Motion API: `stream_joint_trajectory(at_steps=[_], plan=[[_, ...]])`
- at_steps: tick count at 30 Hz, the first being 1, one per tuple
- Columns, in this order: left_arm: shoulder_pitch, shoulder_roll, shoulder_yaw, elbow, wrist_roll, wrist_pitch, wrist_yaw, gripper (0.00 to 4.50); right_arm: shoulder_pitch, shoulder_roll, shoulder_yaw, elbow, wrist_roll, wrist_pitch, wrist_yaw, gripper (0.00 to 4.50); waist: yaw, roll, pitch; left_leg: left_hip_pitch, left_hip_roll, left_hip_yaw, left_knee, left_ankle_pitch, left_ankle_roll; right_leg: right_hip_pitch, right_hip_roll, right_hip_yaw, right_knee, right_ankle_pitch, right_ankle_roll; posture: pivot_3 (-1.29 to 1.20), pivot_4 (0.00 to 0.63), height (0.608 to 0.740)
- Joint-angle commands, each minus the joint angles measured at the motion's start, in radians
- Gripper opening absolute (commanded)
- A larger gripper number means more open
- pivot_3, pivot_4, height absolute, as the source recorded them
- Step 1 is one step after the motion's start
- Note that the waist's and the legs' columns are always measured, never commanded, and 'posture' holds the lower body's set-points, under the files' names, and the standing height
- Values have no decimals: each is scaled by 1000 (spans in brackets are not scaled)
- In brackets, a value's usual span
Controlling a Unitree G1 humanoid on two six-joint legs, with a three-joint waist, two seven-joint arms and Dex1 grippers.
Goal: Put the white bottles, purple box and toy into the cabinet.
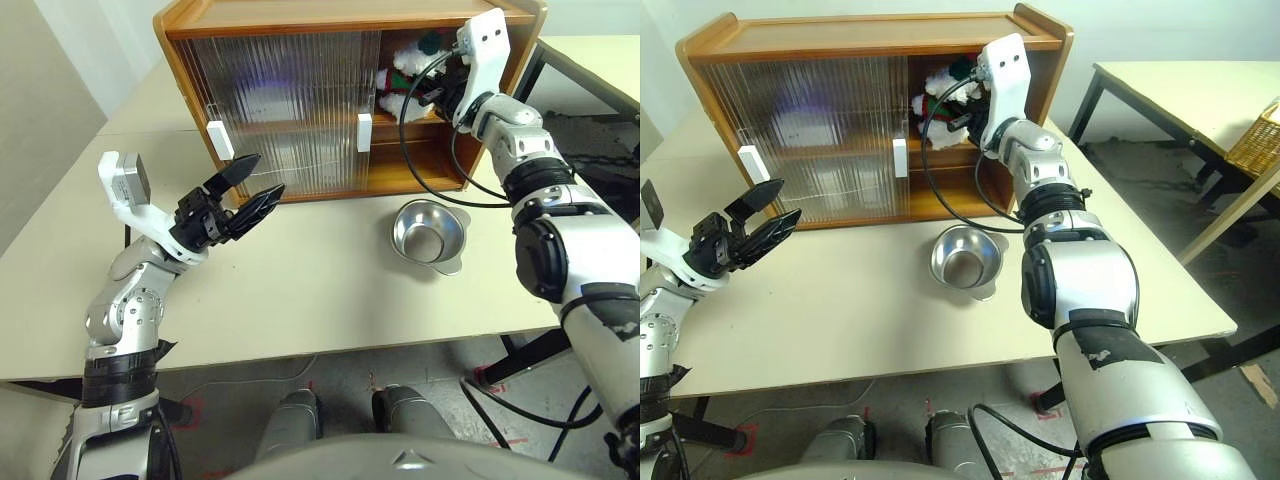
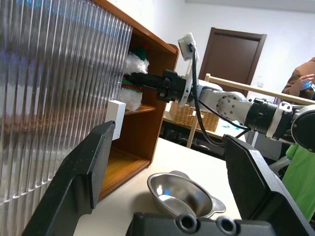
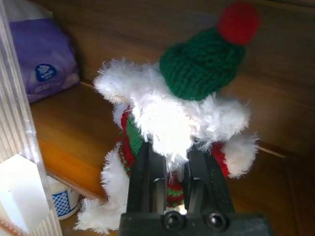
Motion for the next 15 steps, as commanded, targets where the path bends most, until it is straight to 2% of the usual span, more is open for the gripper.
stream_joint_trajectory(at_steps=[1,4,6,8,15], plan=[[2,-3,-9,-18,4,4,5,4500,-6,9,4,36,-28,5,-31,160,0,0,0,0,0,0,0,0,0,0,0,0,0,0,0,-13,59,740],[1,-4,-10,-19,4,4,7,4500,-7,8,11,39,-45,1,-49,160,1,0,0,0,0,0,0,0,0,0,0,0,0,0,0,-14,57,740],[2,-5,-10,-19,4,3,8,4500,-8,7,16,40,-58,1,-62,893,1,0,0,0,0,0,0,0,-1,0,0,0,0,0,0,-14,57,740],[1,-6,-11,-19,4,3,8,4500,-9,8,10,39,-57,5,-57,1416,1,0,0,0,0,0,0,0,-1,0,0,0,0,0,-1,-16,56,740],[0,-10,-14,-19,4,2,7,4500,-20,4,-12,30,-35,22,-35,4005,1,0,0,-3,0,0,0,-1,-1,-3,0,0,0,-1,-1,-20,55,740]])
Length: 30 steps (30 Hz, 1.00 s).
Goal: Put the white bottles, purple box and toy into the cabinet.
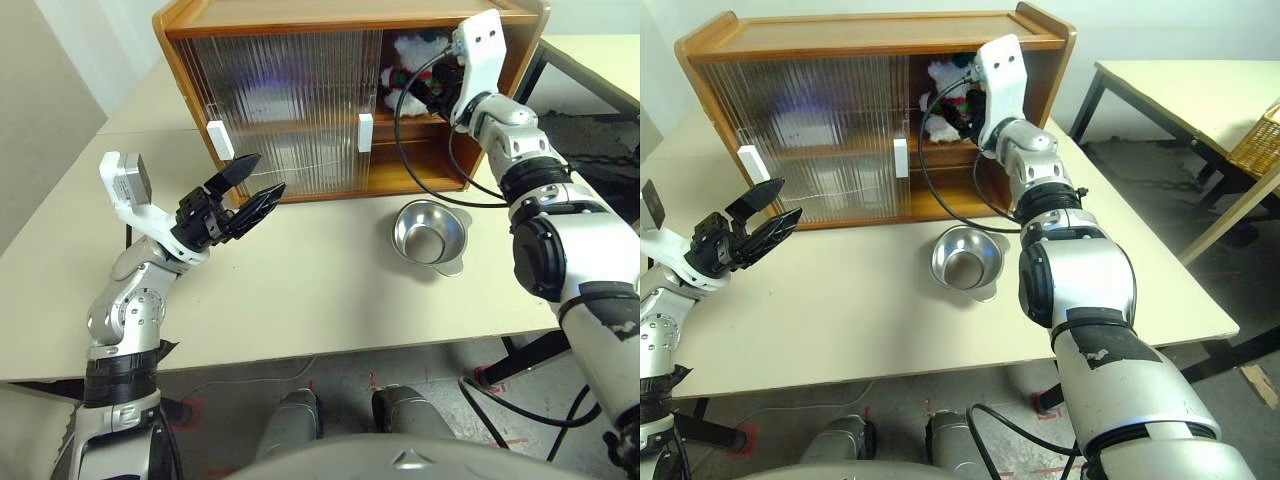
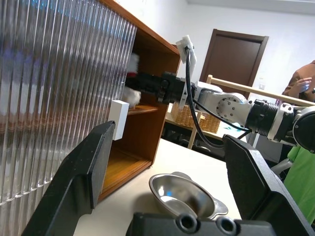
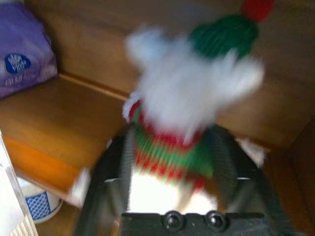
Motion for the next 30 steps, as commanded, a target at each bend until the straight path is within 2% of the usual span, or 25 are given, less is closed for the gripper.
stream_joint_trajectory(at_steps=[1,2,11,17,22,30], plan=[[0,-4,-13,-17,5,1,-1,4500,-15,-3,-13,5,4,15,19,4342,0,0,0,-1,0,0,0,0,0,-1,0,0,0,0,0,-21,54,740],[0,-6,-14,-17,5,1,-1,4500,-16,-5,-15,2,6,14,23,4485,0,0,0,-1,0,0,0,0,0,-1,0,0,0,0,0,-21,54,740],[1,-18,-21,-14,7,-4,-6,4500,-17,-43,-28,-55,31,8,83,4485,0,0,0,-4,0,1,0,0,1,-3,0,0,0,-1,0,-32,49,740],[7,-20,-23,-16,5,-7,-8,4500,53,-75,-38,-174,60,46,164,4485,0,0,0,-4,1,1,0,1,1,-3,0,0,0,0,-1,-37,52,740],[15,-19,-22,-19,1,-4,-11,4500,244,-100,-76,-476,184,237,259,4485,-1,-1,0,-3,1,2,2,2,3,-1,0,-1,0,0,0,-40,61,740],[26,-13,-19,-23,-4,3,-15,4500,548,-140,-178,-977,412,653,216,4485,-1,-1,1,-1,1,4,3,5,6,1,0,-1,0,0,2,-53,74,740]])
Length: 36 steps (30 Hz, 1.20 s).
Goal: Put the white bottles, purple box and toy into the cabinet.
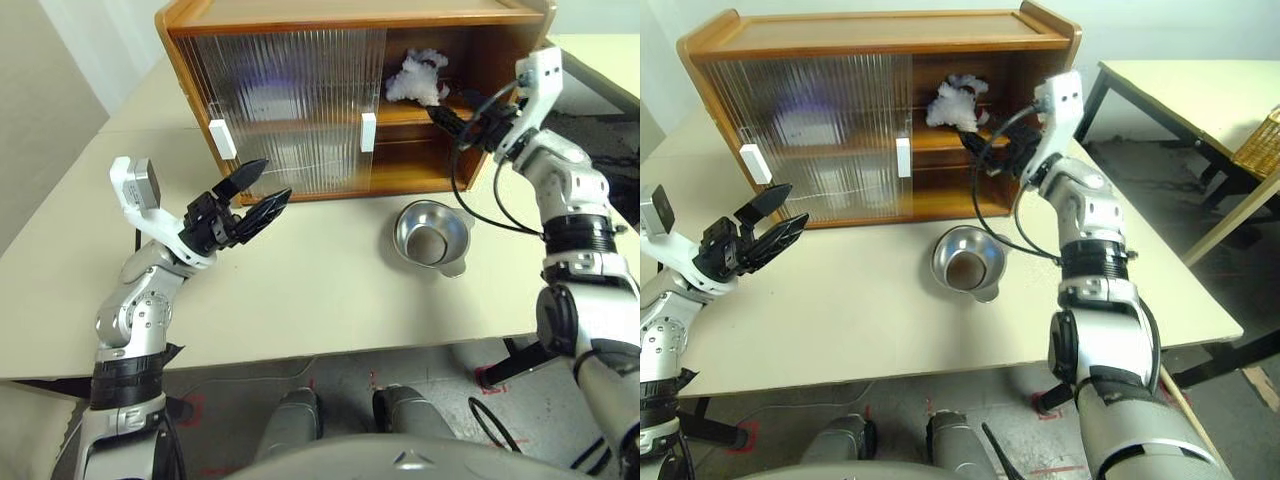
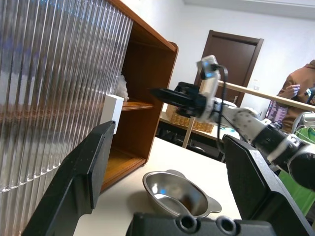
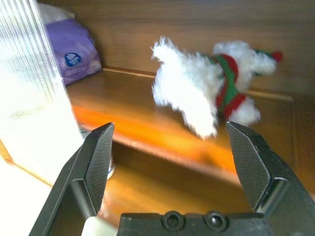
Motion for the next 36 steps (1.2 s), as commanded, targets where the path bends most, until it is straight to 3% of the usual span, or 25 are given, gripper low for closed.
stream_joint_trajectory(at_steps=[1,6,17,36], plan=[[8,7,1,-14,-1,4,-6,4500,98,-23,-67,-175,120,176,-22,4485,0,-1,1,2,0,0,0,0,0,2,0,0,0,-3,4,-53,74,740],[1,8,-5,-4,0,7,-12,4500,267,-45,-170,-307,319,421,-35,4485,1,-3,2,9,0,0,0,-3,-5,10,0,2,0,-8,12,-63,82,740],[18,12,3,-22,-5,12,-5,4500,301,23,-437,-211,656,759,-269,4485,-4,-3,4,11,-1,-1,-3,-5,-7,9,0,3,0,-8,13,-48,92,740],[27,16,6,-33,-9,19,1,4500,510,-42,-541,-149,837,1072,-427,4485,8,-4,7,3,-1,-1,-3,-15,-4,2,0,4,-1,-24,18,-46,106,740]])
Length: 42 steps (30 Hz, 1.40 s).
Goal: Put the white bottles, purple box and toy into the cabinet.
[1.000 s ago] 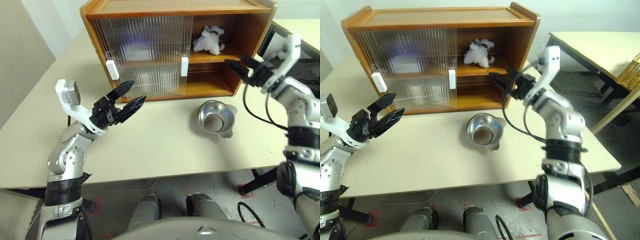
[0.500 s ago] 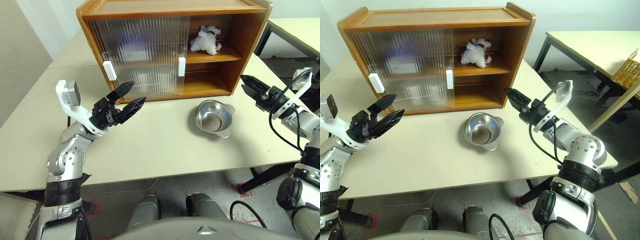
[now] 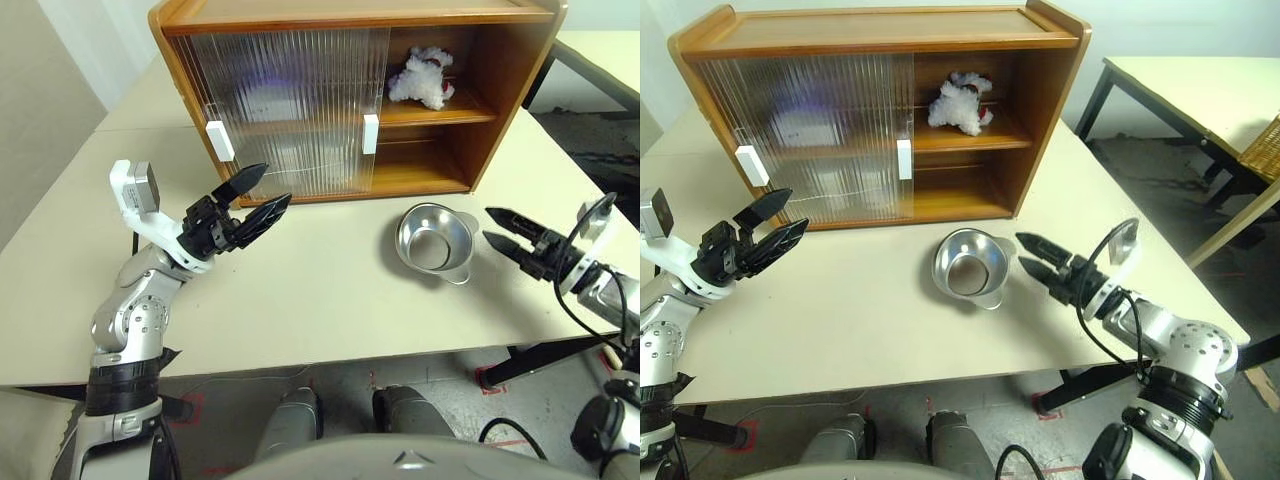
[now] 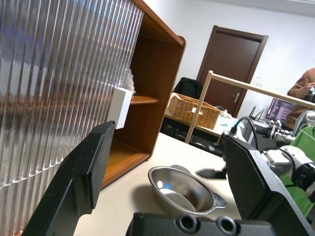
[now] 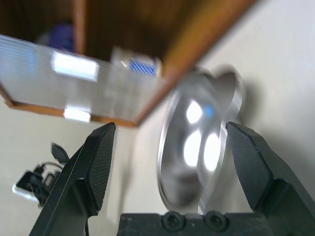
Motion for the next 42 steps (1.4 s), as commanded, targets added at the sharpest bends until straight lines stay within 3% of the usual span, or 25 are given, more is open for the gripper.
stream_joint_trajectory(at_steps=[1,6,14,22,34,38,42], plan=[[8,5,4,-13,-6,6,-3,4500,6,-23,-27,27,34,80,-35,4485,0,-1,1,0,0,0,0,-1,-1,0,0,0,0,0,0,-46,106,740],[2,6,3,-6,-4,5,-5,4500,17,-29,-29,43,38,180,-37,4485,1,-4,3,0,0,-1,0,-2,-3,0,0,0,0,0,0,-50,105,740],[0,9,3,-5,-1,5,-6,4500,104,-50,118,37,150,189,-36,4485,0,-5,4,0,0,-1,0,-5,-4,0,0,0,0,-3,0,-50,105,740],[-1,15,6,-5,-2,6,-6,4500,138,-35,180,49,221,189,-47,4485,2,-6,5,0,0,0,0,-6,-3,0,0,0,0,-4,1,-45,105,740],[-4,23,9,-6,-3,7,-5,4500,119,-20,200,74,190,179,-31,4485,2,-6,5,0,0,0,0,-6,-3,0,0,0,0,-4,0,-36,99,740],[-4,24,9,-6,-3,7,-3,4500,111,-21,201,90,178,176,-26,3774,2,-6,5,0,0,0,0,-6,-3,1,0,0,0,-4,0,-35,100,740],[-4,24,10,-6,-3,7,-2,4500,104,-23,203,99,166,173,-20,2240,2,-6,5,0,0,0,0,-6,-3,1,0,0,0,-4,0,-32,100,740]])
